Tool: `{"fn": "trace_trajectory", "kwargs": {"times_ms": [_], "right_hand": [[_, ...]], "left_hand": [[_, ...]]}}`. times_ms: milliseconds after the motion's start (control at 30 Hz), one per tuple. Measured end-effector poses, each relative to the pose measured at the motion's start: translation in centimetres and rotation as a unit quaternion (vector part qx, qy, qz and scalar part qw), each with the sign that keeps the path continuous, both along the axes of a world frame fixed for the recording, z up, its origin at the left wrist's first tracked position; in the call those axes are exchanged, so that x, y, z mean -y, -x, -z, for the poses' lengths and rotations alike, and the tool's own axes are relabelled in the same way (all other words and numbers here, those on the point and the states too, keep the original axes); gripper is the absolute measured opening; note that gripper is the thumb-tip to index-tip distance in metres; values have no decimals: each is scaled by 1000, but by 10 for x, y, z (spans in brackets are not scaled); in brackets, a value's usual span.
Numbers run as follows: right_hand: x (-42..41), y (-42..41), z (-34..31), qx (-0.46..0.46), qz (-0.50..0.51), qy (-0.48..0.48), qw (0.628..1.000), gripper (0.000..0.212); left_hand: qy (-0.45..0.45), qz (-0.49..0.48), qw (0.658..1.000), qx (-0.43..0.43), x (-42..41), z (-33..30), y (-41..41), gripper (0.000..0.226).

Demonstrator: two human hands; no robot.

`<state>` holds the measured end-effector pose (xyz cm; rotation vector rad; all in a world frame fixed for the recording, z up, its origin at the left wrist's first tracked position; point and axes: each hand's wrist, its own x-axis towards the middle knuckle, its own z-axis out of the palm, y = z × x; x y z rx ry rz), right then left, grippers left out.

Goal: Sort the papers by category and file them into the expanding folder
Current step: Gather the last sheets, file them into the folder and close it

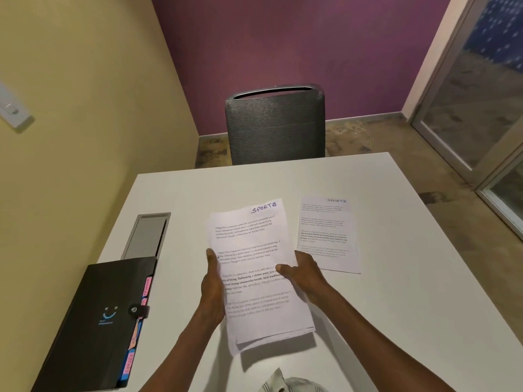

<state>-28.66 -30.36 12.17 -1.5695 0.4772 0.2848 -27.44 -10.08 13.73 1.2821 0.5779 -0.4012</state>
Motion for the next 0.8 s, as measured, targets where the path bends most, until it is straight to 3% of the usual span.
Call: {"fn": "trace_trajectory", "kwargs": {"times_ms": [100, 233, 367, 600, 800], "right_hand": [[-2, 1, -4, 42, 29, 69, 996, 30], [2, -7, -24, 122, 67, 75, 987, 26], [6, -15, -34, 173, 72, 82, 979, 25], [4, -3, 7, 115, 24, 82, 990, 25], [-5, 7, 23, 71, 0, 60, 996, 27]], "left_hand": [[-96, 29, 990, 98, 2, -4, -4, 28], [-196, 58, 959, 197, -1, -12, -17, 20], [-203, 42, 947, 246, 3, -25, -24, 22], [-196, 48, 961, 191, -6, 16, 1, 24], [-213, 58, 963, 155, -1, 36, 17, 12]]}}
